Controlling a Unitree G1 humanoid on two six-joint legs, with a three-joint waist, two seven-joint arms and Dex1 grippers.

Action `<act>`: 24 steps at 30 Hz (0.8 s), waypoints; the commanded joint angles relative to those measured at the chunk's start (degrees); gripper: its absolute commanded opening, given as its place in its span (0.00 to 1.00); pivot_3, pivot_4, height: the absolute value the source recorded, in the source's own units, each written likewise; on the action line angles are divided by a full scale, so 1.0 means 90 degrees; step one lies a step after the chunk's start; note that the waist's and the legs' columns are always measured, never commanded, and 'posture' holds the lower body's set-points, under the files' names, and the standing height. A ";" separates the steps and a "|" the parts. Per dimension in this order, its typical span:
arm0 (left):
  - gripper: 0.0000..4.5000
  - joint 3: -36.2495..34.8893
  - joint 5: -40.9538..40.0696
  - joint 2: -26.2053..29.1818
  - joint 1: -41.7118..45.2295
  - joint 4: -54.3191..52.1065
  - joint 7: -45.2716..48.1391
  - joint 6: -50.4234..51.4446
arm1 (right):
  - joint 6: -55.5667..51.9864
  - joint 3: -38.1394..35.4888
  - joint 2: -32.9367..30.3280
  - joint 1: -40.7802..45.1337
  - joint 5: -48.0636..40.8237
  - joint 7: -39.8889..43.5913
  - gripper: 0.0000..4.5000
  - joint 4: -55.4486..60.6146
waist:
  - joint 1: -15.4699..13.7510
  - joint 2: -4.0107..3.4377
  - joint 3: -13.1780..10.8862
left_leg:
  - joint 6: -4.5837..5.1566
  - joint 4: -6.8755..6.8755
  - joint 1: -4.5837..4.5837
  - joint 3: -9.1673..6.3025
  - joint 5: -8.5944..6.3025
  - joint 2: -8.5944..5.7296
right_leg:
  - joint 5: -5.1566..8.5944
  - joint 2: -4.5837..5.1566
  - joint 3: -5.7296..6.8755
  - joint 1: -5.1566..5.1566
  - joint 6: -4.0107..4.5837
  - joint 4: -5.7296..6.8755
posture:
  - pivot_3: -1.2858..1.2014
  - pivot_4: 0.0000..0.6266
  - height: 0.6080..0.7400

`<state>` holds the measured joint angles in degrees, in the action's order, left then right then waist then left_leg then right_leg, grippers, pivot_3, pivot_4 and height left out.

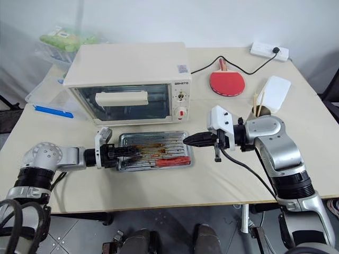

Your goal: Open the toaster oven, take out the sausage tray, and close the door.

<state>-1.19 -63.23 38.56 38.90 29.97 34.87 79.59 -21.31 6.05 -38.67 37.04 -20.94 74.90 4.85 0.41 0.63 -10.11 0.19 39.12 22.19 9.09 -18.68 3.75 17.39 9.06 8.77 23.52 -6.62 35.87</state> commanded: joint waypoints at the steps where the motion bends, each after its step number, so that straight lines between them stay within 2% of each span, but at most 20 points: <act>1: 0.69 0.0159 0.0672 0.0029 -0.0102 0.0039 0.0103 0.0163 | 0.0048 -0.0179 -0.0134 -0.0009 -0.0121 -0.0051 0.00 0.0259 | -0.0027 0.0000 0.0000 | 0.0000 0.0001 0.0000 0.0000 0.0000 0.0000 | 0.0000 0.0000 -0.0001 0.0000 0.0000 0.0000 | 0.52 0.24 1.00; 4: 0.86 0.0129 0.0911 0.0281 -0.0159 -0.0180 0.0239 0.0216 | 0.0096 -0.0145 -0.0181 -0.0020 -0.0085 -0.0019 0.00 0.0238 | -0.0019 0.0000 0.0000 | 0.0000 0.0002 -0.0004 0.0002 0.0000 0.0000 | 0.0000 0.0000 -0.0004 -0.0001 0.0000 0.0001 | 0.52 0.24 1.00; 7: 0.99 -0.0080 0.1148 0.1008 -0.0431 -0.0655 0.0284 0.0230 | 0.0281 -0.0033 -0.0281 -0.0044 0.0047 0.0140 0.00 0.0064 | 0.0044 0.0000 0.0000 | 0.0000 0.0001 -0.0009 0.0005 0.0000 0.0005 | 0.0000 -0.0001 -0.0007 0.0001 0.0000 0.0007 | 0.52 0.24 1.00; 12: 0.99 -0.0388 0.1123 0.1712 -0.0999 -0.1381 0.0591 0.0206 | 0.0558 0.0300 -0.0392 0.0013 0.0394 0.0361 0.00 -0.0368 | 0.0262 0.0002 0.0000 | -0.0006 -0.0047 -0.0051 0.0004 0.0003 0.0023 | 0.0005 -0.0024 -0.0052 0.0012 0.0010 0.0013 | 0.52 0.24 1.00; 16: 1.00 -0.0746 0.1369 0.2304 -0.1704 -0.2031 0.0974 -0.0479 | 0.0952 0.0360 -0.0247 0.0225 0.0527 0.0433 0.19 -0.0988 | 0.0304 0.0007 -0.0003 | -0.0010 -0.0090 -0.0098 0.0052 0.0005 0.0023 | 0.0006 -0.0029 -0.0108 0.0012 0.0010 0.0009 | 0.52 0.24 1.00; 18: 1.00 -0.1343 0.1631 0.2213 -0.2315 -0.2450 0.1446 -0.1928 | 0.1302 0.0336 -0.0209 0.0309 0.0528 0.0593 0.33 -0.1337 | 0.0322 0.0005 -0.0004 | -0.0010 -0.0100 -0.0104 0.0074 0.0005 0.0022 | 0.0005 -0.0030 -0.0124 0.0021 0.0010 0.0006 | 0.52 0.24 1.00; 20: 1.00 -0.2187 0.1979 0.1749 -0.2915 -0.2666 0.2370 -0.4181 | 0.1694 0.0271 -0.0158 0.0425 0.0471 0.0828 0.48 -0.1799 | 0.0307 0.0005 -0.0005 | -0.0012 -0.0109 -0.0104 0.0091 0.0004 0.0023 | 0.0005 -0.0031 -0.0136 0.0032 0.0010 0.0004 | 0.52 0.24 1.00; 21: 1.00 -0.2407 0.2106 0.1611 -0.3118 -0.2704 0.2768 -0.4905 | 0.1834 0.0244 -0.0139 0.0470 0.0443 0.0925 0.56 -0.1985 | 0.0306 0.0007 -0.0006 | -0.0017 -0.0105 -0.0099 0.0099 0.0001 0.0027 | 0.0006 -0.0033 -0.0136 0.0039 0.0011 0.0002 | 0.52 0.24 1.00; 24: 1.00 -0.2512 0.2785 0.1562 -0.3644 -0.2755 0.3147 -0.6160 | 0.2121 0.0218 -0.0156 0.0547 0.0425 0.1209 0.77 -0.2399 | 0.0276 0.0017 -0.0010 | -0.0021 -0.0087 -0.0076 0.0124 -0.0002 0.0032 | 0.0005 -0.0037 -0.0126 0.0044 0.0011 -0.0001 | 0.52 0.24 1.00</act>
<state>-21.83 -42.05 51.67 7.54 6.89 60.84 31.67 -4.41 9.94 -39.56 41.21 -16.04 83.82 -15.60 2.90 0.78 -10.20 0.00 38.36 21.53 10.26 -18.70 4.03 17.44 8.72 7.62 23.92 -6.52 35.84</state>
